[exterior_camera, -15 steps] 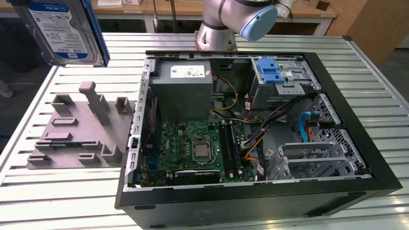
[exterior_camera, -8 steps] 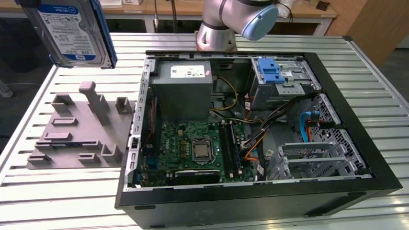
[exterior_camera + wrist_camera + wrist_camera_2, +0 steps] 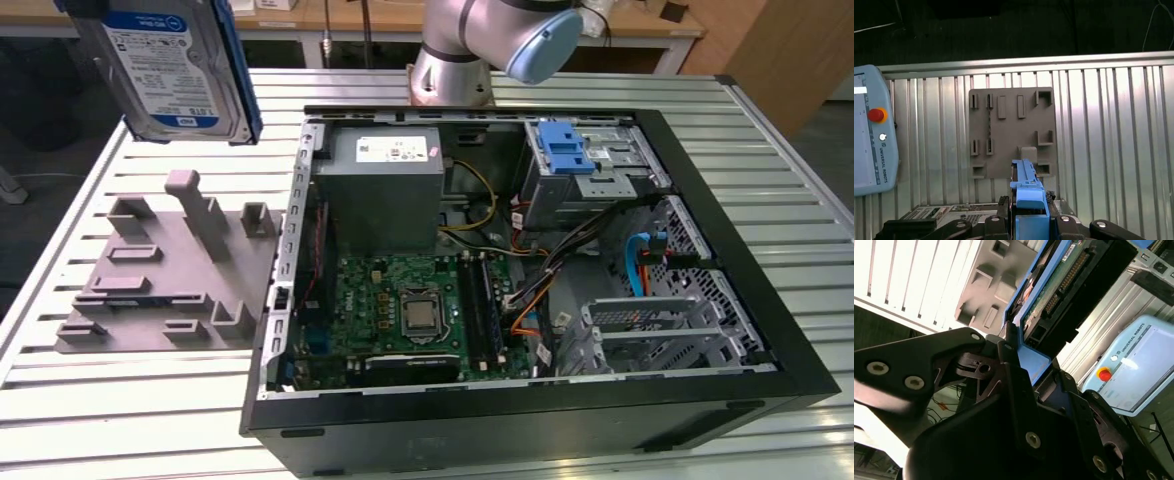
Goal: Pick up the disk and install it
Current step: 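Pick up the disk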
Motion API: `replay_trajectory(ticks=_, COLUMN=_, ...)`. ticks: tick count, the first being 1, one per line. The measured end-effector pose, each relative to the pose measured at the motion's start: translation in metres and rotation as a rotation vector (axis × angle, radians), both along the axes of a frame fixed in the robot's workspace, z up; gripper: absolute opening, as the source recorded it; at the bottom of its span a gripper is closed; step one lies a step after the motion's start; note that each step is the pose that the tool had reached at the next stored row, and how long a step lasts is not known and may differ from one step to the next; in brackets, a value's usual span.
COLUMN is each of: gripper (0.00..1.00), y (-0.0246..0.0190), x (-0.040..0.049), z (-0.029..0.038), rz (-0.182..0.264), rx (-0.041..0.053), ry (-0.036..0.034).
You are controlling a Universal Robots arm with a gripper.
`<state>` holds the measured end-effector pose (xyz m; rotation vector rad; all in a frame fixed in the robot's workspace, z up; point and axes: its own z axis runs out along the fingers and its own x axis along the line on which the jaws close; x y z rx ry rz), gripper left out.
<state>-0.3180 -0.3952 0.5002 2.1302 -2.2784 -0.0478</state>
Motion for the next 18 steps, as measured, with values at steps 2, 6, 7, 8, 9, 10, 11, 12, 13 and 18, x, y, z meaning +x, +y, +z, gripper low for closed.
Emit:
replay_trajectory(ticks=2, gripper=0.36, y=0.0, x=0.0041, z=0.0, rz=0.0, rx=-0.0001, ry=0.0001)
replay_trajectory(ticks=6, gripper=0.36, y=-0.0001, x=0.013, z=0.0, rz=0.0, rx=-0.0001, ry=0.0004)
replay_trajectory(ticks=7, gripper=0.36, y=-0.0002, x=0.0156, z=0.0, rz=0.0, rx=-0.0001, ry=0.0005)
replay_trajectory(ticks=8, gripper=0.36, y=-0.0003, x=0.0186, z=0.0, rz=0.0, rx=-0.0001, ry=0.0008)
replay_trajectory(ticks=9, gripper=0.36, y=-0.0005, x=0.0214, z=0.0, rz=0.0, rx=0.0, ry=0.001)
replay_trajectory(ticks=10, gripper=0.36, y=-0.0006, x=0.0245, z=0.0, rz=0.0, rx=0.0, ry=0.0012)
replay_trajectory(ticks=11, gripper=0.36, y=-0.0007, x=0.0276, z=0.0, rz=0.0, rx=0.0, ry=0.0015)
replay_trajectory(ticks=12, gripper=0.36, y=-0.0009, x=0.031, z=0.0, rz=0.0, rx=-0.0001, ry=0.0019)
replay_trajectory(ticks=13, gripper=0.36, y=-0.001, x=0.0344, z=0.0, rz=0.0, rx=0.0, ry=0.0023)
replay_trajectory(ticks=18, gripper=0.36, y=-0.002, x=0.0524, z=0.0, rz=0.0, rx=0.0, ry=0.0043)
